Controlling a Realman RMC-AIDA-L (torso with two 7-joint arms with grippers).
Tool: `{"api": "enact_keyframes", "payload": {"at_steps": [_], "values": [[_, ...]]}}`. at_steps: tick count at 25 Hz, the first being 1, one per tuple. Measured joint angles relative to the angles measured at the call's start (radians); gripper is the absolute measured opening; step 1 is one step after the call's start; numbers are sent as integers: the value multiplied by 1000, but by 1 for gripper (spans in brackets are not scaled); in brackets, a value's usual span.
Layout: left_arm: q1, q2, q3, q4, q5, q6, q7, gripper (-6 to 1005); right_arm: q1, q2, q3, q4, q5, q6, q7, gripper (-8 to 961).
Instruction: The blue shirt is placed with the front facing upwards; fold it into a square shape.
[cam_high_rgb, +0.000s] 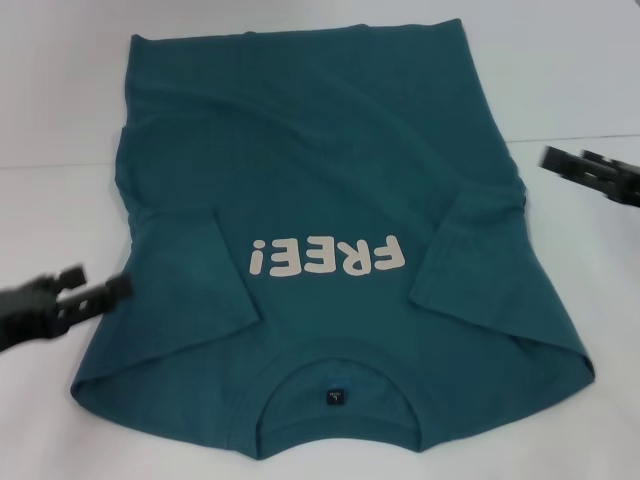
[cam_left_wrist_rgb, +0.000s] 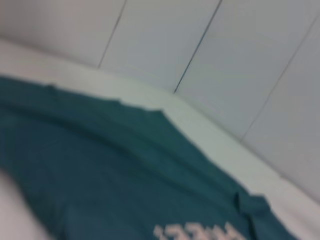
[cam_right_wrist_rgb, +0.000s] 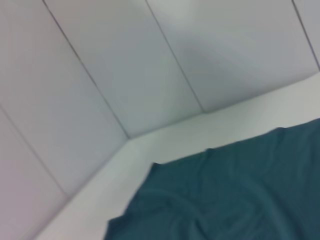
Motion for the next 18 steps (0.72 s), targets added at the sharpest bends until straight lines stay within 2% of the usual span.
{"api": "enact_keyframes", "payload": {"at_steps": [4,7,13,18], "values": [[39,-3,0,23,70,8,-70,904,-64,-2,84,18,68,-137,-74,895],[45,-4,0,24,126,18,-96,904,-77,-3,133,32,71,-169,-88,923],[52,-5,-4,0,148,-4,5,899,-73,-26,135,112,69,-176,-106,943],[46,-5,-9,-24,176,-42,43,889,-64,-30,132,145,69,-168,-115,942]]}}
